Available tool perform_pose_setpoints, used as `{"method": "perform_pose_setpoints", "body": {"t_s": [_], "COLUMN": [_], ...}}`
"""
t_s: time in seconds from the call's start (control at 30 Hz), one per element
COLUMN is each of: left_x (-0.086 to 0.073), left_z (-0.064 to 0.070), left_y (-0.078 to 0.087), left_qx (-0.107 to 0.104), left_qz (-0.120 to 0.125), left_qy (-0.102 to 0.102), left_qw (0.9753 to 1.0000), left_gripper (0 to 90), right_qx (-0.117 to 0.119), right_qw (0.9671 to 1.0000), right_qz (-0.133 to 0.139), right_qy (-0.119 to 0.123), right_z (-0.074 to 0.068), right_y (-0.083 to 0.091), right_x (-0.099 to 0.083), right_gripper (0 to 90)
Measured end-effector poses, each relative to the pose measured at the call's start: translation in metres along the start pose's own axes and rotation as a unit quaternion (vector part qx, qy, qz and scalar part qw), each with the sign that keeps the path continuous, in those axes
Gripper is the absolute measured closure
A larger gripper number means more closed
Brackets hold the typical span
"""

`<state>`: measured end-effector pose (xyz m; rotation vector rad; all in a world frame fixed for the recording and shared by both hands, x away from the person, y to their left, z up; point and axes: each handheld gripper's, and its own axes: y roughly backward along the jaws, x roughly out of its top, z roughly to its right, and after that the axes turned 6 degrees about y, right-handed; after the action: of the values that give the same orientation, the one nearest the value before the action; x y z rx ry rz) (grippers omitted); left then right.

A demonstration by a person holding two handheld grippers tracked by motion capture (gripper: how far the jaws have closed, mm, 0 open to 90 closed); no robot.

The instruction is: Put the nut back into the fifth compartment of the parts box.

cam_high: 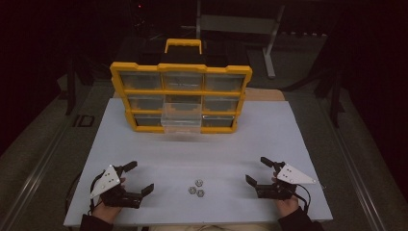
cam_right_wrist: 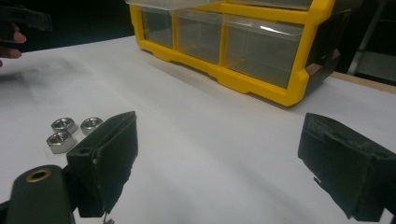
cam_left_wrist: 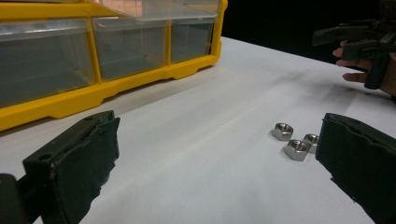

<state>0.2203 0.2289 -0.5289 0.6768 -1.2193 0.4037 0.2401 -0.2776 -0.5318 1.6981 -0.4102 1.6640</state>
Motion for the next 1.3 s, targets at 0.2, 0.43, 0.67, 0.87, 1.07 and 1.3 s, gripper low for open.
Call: {"method": "perform_pose_setpoints", "body": {"t_s": [0.2,0.43,0.67,0.87,1.07,1.3], "left_x": [0.010,0.038,0.064,0.079,0.084,0.085], "left_z": [0.004,0.013,0.020,0.027,0.033,0.043], "left_y": [0.003,0.003,0.000,-0.007,-0.021,-0.039], "left_qx": [-0.004,-0.010,-0.018,-0.042,-0.065,-0.103], "left_qz": [0.021,0.037,0.036,0.031,0.011,-0.006], "left_qy": [0.005,0.010,0.016,0.008,0.007,-0.010], "left_qw": [0.9998,0.9992,0.9991,0.9986,0.9978,0.9946], "left_gripper": [0.0,0.0,0.0,0.0,0.0,0.0], "right_qx": [0.002,0.004,0.008,0.011,0.015,0.017], "right_qw": [1.0000,1.0000,0.9999,0.9999,0.9998,0.9998], "right_qz": [0.002,0.005,0.005,0.004,0.002,0.000], "right_qy": [-0.005,-0.007,-0.011,-0.011,-0.013,-0.013], "right_z": [0.000,-0.001,0.000,-0.001,-0.001,-0.001], "right_y": [0.000,0.002,0.002,0.002,0.001,0.000], "right_x": [0.000,0.001,0.000,0.001,0.000,0.000], "right_gripper": [12.2,12.2,12.3,12.3,12.3,12.3]}}
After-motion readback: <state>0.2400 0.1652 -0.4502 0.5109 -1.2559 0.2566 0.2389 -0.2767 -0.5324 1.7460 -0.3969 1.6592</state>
